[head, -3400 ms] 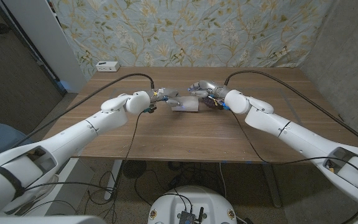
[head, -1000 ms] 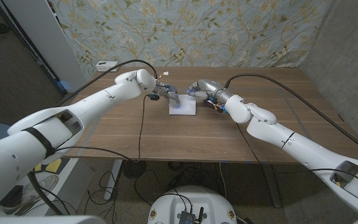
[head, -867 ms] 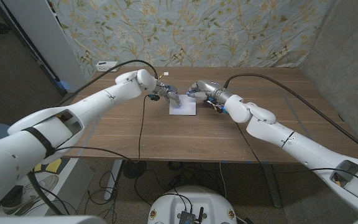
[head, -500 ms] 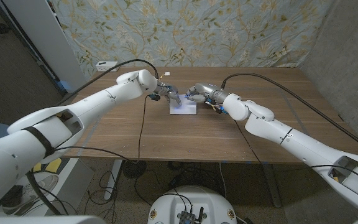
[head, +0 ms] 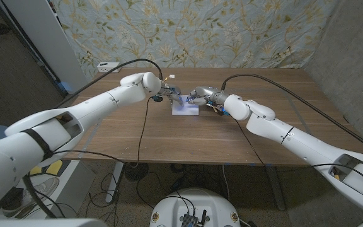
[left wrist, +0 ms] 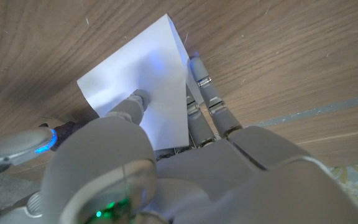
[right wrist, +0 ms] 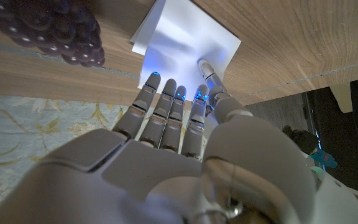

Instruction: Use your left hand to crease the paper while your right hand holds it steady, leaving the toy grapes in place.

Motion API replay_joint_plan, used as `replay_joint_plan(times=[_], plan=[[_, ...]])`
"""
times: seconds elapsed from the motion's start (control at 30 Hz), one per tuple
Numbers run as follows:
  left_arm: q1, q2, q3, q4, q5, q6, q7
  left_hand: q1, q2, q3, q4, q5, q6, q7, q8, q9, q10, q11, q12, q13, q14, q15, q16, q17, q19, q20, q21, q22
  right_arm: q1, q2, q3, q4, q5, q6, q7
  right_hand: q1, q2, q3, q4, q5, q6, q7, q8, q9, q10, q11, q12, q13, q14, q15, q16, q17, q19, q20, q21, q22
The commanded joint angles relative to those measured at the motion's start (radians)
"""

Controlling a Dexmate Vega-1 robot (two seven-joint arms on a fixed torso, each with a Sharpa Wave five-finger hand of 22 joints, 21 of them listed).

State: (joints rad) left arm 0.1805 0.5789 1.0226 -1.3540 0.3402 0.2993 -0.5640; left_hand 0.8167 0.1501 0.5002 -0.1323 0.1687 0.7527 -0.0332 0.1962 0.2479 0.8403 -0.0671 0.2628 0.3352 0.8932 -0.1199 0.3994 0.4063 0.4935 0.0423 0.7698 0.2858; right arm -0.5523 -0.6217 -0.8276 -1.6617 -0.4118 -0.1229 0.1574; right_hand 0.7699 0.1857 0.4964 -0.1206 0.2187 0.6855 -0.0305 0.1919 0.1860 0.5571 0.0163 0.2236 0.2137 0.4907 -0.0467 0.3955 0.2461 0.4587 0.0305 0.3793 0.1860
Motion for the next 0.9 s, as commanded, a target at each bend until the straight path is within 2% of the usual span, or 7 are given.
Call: replay_joint_plan(times=[0.03, 0.33, 0.43, 0.57, 0.63, 0.83, 0.9], plan=[[0.008, 0.012, 0.030, -0.040, 0.125, -0.003, 0.048, 0.036, -0.004, -0.021, -0.026, 0.000, 0.007, -0.006, 0.005, -0.006, 0.013, -0.004, 0.016, 0.025, -0.009, -0.046, 0.044, 0.057, -0.027, 0.000, 0.019, 0.010, 0.035, 0.019, -0.023, 0.038, 0.009, 0.003, 0.038, -0.007, -0.006, 0.000, 0.003, 0.002, -0.009, 0.000, -0.003, 0.004, -0.003, 0.003, -0.005, 0.002, -0.002, -0.050, -0.005, 0.001, -0.006, -0.004, -0.001, 0.002], [0.035, 0.033, 0.041, -0.088, 0.258, -0.011, 0.116, 0.061, -0.034, -0.069, -0.035, 0.002, -0.045, -0.016, -0.012, -0.016, -0.053, -0.014, 0.019, 0.072, -0.092, -0.043, 0.074, 0.124, -0.102, 0.004, 0.034, 0.020, 0.066, 0.034, -0.045, 0.064, 0.008, -0.004, 0.071, -0.023, -0.004, -0.002, 0.015, 0.001, -0.012, 0.002, -0.003, 0.004, -0.005, 0.010, -0.006, 0.002, -0.002, -0.047, -0.010, -0.001, -0.009, -0.003, -0.003, 0.001], [0.050, 0.040, 0.036, -0.102, 0.295, -0.016, 0.145, 0.055, -0.041, -0.076, -0.025, 0.006, -0.104, -0.013, -0.021, -0.019, -0.126, -0.009, 0.011, 0.093, -0.175, -0.025, 0.024, 0.109, -0.181, 0.028, 0.023, 0.020, 0.079, 0.040, -0.054, 0.074, 0.007, -0.005, 0.086, -0.027, 0.000, 0.000, 0.020, 0.002, -0.013, 0.002, -0.003, 0.004, -0.004, 0.010, -0.007, 0.002, -0.002, -0.045, -0.013, -0.003, -0.010, -0.003, -0.003, 0.001], [0.067, 0.052, 0.034, -0.123, 0.355, -0.020, 0.178, 0.039, -0.051, -0.081, -0.017, 0.009, -0.169, -0.008, -0.022, -0.024, -0.185, -0.012, 0.011, 0.112, -0.253, -0.009, -0.043, 0.075, -0.278, 0.047, 0.001, 0.010, 0.095, 0.048, -0.066, 0.088, 0.004, -0.006, 0.103, -0.030, 0.008, 0.005, 0.026, 0.004, -0.014, 0.003, -0.003, 0.004, -0.005, 0.011, -0.007, 0.002, -0.005, -0.046, -0.015, -0.002, -0.013, -0.004, -0.004, 0.001], [0.073, 0.054, 0.031, -0.129, 0.374, -0.026, 0.181, 0.034, -0.058, -0.084, -0.017, 0.009, -0.193, -0.015, -0.020, -0.026, -0.211, -0.011, 0.010, 0.118, -0.290, 0.001, -0.073, 0.059, -0.317, 0.052, -0.011, 0.004, 0.104, 0.053, -0.073, 0.096, 0.002, -0.008, 0.112, -0.031, 0.010, 0.006, 0.028, 0.004, -0.014, 0.004, -0.003, 0.004, -0.004, 0.009, -0.007, 0.002, -0.004, -0.043, -0.015, -0.002, -0.013, -0.004, -0.005, 0.001], [0.098, 0.061, 0.021, -0.137, 0.440, -0.035, 0.222, 0.022, -0.084, -0.098, -0.019, 0.011, -0.284, -0.020, -0.024, -0.030, -0.305, -0.002, -0.008, 0.128, -0.401, 0.026, -0.152, 0.015, -0.396, 0.065, -0.041, -0.020, 0.128, 0.067, -0.088, 0.123, 0.006, -0.009, 0.138, -0.034, 0.016, 0.012, 0.036, 0.006, -0.006, 0.009, 0.000, 0.004, 0.004, 0.015, -0.004, 0.001, 0.001, -0.036, -0.013, 0.000, -0.013, -0.004, -0.005, 0.001], [0.105, 0.065, 0.022, -0.143, 0.471, -0.037, 0.237, 0.021, -0.092, -0.107, -0.019, 0.011, -0.352, -0.022, -0.028, -0.033, -0.357, 0.002, -0.022, 0.130, -0.472, 0.044, -0.186, 0.000, -0.432, 0.076, -0.058, -0.034, 0.135, 0.071, -0.092, 0.131, 0.009, -0.010, 0.147, -0.035, 0.016, 0.014, 0.037, 0.006, -0.004, 0.008, 0.001, 0.004, 0.006, 0.016, -0.004, 0.001, 0.004, -0.034, -0.012, 0.001, -0.013, -0.003, -0.005, 0.001]])
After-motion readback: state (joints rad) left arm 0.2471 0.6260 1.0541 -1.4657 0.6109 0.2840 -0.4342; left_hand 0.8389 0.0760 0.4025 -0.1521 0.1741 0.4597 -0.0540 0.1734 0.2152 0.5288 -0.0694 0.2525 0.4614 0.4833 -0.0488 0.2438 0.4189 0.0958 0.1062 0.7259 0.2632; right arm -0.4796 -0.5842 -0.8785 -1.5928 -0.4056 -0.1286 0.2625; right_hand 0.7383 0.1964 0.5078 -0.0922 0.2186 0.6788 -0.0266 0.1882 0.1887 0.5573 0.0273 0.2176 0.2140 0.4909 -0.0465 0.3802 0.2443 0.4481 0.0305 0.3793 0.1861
